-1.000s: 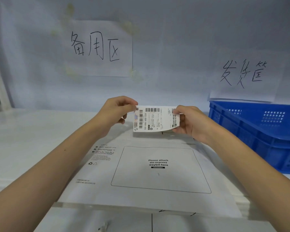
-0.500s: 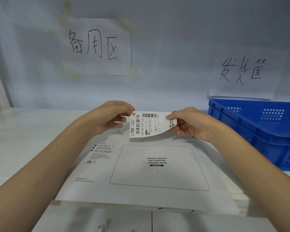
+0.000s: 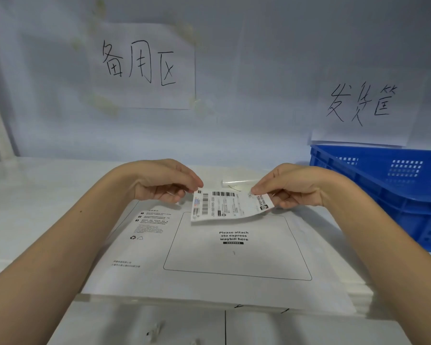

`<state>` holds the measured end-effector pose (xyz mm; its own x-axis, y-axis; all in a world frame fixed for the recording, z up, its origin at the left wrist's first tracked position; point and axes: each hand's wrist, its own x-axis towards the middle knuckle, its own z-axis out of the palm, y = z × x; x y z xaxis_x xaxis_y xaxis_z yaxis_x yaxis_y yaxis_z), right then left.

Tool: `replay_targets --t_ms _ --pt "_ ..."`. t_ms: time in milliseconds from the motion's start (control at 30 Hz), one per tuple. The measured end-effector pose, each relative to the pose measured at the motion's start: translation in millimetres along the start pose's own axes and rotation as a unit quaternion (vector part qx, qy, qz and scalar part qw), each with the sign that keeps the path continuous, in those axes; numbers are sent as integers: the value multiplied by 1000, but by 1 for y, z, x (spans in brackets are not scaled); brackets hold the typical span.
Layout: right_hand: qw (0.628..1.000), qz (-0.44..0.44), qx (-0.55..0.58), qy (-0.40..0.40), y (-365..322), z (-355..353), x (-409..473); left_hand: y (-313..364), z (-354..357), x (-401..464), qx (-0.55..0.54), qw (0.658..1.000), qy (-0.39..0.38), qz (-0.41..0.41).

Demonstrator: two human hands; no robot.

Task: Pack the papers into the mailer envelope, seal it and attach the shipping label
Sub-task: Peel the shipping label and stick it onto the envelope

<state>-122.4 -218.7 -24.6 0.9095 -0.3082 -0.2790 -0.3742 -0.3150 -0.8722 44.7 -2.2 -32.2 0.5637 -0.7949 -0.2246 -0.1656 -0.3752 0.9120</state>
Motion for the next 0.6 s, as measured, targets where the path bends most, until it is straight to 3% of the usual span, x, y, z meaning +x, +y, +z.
replay_targets --t_ms 600 --pt "981 8 -140 -131 4 1 -8 -1 4 -7 88 993 -79 -23"
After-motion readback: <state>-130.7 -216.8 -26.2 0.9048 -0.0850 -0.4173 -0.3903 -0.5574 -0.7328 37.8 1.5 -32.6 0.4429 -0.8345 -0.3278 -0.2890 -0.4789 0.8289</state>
